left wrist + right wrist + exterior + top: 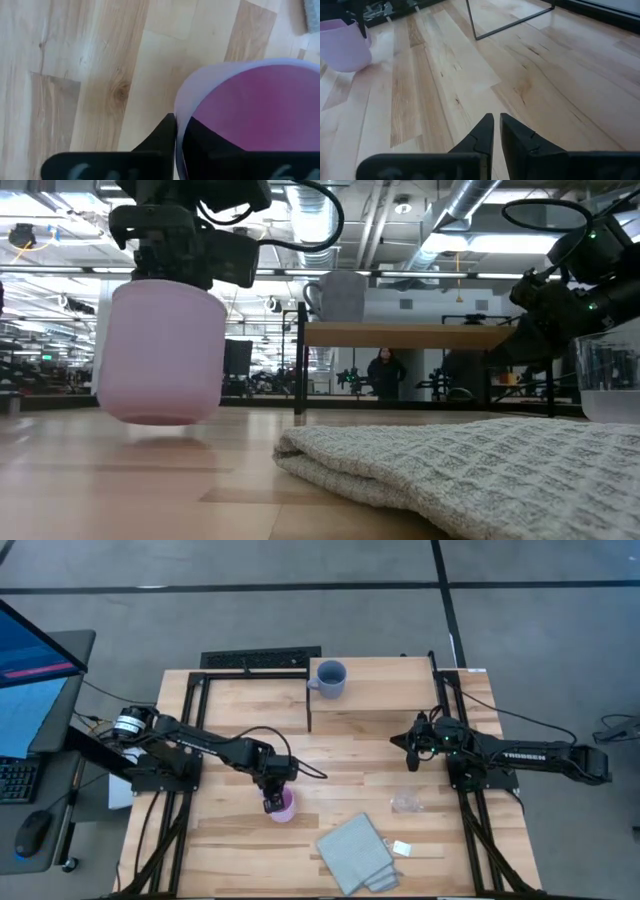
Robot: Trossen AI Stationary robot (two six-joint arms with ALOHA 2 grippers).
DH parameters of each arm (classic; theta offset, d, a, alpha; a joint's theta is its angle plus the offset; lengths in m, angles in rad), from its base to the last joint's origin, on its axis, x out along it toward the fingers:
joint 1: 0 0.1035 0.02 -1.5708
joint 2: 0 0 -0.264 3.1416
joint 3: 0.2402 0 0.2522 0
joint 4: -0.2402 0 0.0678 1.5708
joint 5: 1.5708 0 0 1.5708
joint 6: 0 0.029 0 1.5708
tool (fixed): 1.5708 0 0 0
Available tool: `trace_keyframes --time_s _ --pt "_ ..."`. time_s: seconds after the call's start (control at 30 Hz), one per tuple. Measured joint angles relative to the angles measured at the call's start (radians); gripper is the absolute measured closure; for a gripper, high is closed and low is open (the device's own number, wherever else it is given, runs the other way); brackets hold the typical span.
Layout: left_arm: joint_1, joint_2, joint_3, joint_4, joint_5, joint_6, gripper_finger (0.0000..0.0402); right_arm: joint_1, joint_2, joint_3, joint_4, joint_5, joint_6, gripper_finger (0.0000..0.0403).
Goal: Stack small to large cups/mugs on shelf
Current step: Put the pink mug on the shelf
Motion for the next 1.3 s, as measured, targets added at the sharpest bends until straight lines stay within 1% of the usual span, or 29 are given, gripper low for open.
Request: trace_keyframes --time_s 0.17,0.23,0.37,0.53,0.73,1.07,1.13,1.3 --pt "0.000 0.000 0.000 -0.003 -0.004 0.001 0.0393 0.000 0.000 0.000 0.000 0.000 0.000 0.0347" --pt "0.000 0.000 0.000 -0.003 -0.023 0.001 0.0397 0.000 0.000 0.000 0.000 0.000 0.000 0.0347" --pt "0.019 -0.002 0.003 -0.008 -0.020 0.000 0.0398 0.000 0.000 0.000 0.000 0.000 0.000 0.0347" --pt "0.050 -0.002 0.073 -0.093 -0.027 0.036 0.0399 0.000 0.000 0.000 0.000 0.000 0.000 0.0347" --pt "0.101 -0.002 0.226 -0.171 -0.028 0.125 0.0400 0.000 0.000 0.000 0.000 0.000 0.001 0.0347" --pt "0.216 -0.004 0.561 -0.243 -0.070 0.291 0.0401 0.000 0.000 0.000 0.000 0.000 0.001 0.0347" --pt "0.237 -0.005 0.608 -0.241 -0.089 0.307 0.0401 0.000 0.000 0.000 0.000 0.000 0.001 0.0347" --pt "0.284 0.002 0.706 -0.259 -0.090 0.354 0.0401 0.000 0.000 0.000 0.000 0.000 0.001 0.0347"
